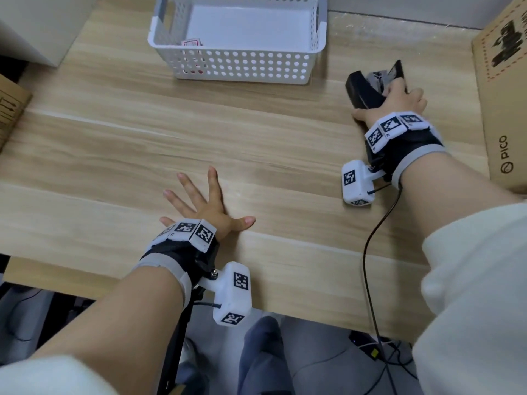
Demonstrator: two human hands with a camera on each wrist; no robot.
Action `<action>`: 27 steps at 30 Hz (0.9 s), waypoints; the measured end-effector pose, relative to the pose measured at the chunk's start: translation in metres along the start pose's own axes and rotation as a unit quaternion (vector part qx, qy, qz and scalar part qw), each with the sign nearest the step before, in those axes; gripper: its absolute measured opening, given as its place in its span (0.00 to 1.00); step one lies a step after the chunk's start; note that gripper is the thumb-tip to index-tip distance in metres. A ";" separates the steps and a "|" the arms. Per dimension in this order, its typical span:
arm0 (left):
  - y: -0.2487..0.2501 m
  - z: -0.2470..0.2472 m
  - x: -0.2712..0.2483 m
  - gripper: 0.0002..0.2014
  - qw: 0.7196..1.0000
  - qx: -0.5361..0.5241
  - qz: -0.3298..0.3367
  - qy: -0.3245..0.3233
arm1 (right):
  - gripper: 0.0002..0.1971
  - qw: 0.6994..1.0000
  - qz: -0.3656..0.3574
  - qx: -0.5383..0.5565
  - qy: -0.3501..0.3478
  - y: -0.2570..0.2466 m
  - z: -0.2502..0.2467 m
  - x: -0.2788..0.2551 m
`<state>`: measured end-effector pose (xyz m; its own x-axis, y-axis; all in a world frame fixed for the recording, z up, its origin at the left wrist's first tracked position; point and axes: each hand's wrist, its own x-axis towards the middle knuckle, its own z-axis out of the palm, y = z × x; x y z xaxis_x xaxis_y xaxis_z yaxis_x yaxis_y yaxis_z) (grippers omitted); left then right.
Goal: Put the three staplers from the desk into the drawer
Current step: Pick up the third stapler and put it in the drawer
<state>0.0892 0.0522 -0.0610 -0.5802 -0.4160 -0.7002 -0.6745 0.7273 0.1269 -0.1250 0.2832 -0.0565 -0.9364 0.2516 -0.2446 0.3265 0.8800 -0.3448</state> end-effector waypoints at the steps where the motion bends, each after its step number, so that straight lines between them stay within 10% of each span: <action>1: -0.001 0.000 0.000 0.59 1.000 0.005 0.006 0.003 | 0.34 1.000 -0.006 0.016 -0.004 -0.001 0.003 -0.011; 5: -0.004 0.000 -0.004 0.58 0.999 0.002 0.033 0.009 | 0.26 0.969 0.008 0.242 -0.056 -0.010 0.006 -0.067; 10: -0.036 -0.006 -0.012 0.48 0.984 -0.118 0.130 -0.007 | 0.29 0.837 0.048 0.515 -0.176 -0.013 0.006 -0.168; 16: -0.144 -0.014 -0.038 0.27 0.804 -0.546 0.225 -0.067 | 0.48 0.725 -0.016 0.596 -0.345 -0.039 0.036 -0.313; 21: -0.262 -0.009 -0.050 0.19 0.837 -0.481 0.240 -0.099 | 0.29 0.675 -0.060 0.600 -0.426 -0.071 0.086 -0.417; 27: -0.385 0.016 -0.029 0.21 0.876 -0.441 0.157 -0.114 | 0.25 0.735 -0.071 0.476 -0.477 -0.101 0.155 -0.499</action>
<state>0.3730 -0.2075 -0.1006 -0.7621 -0.0788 -0.6427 -0.6466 0.0400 0.7618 0.3292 0.0061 -0.0405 -0.6009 -0.6129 -0.5131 0.6023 0.0749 -0.7948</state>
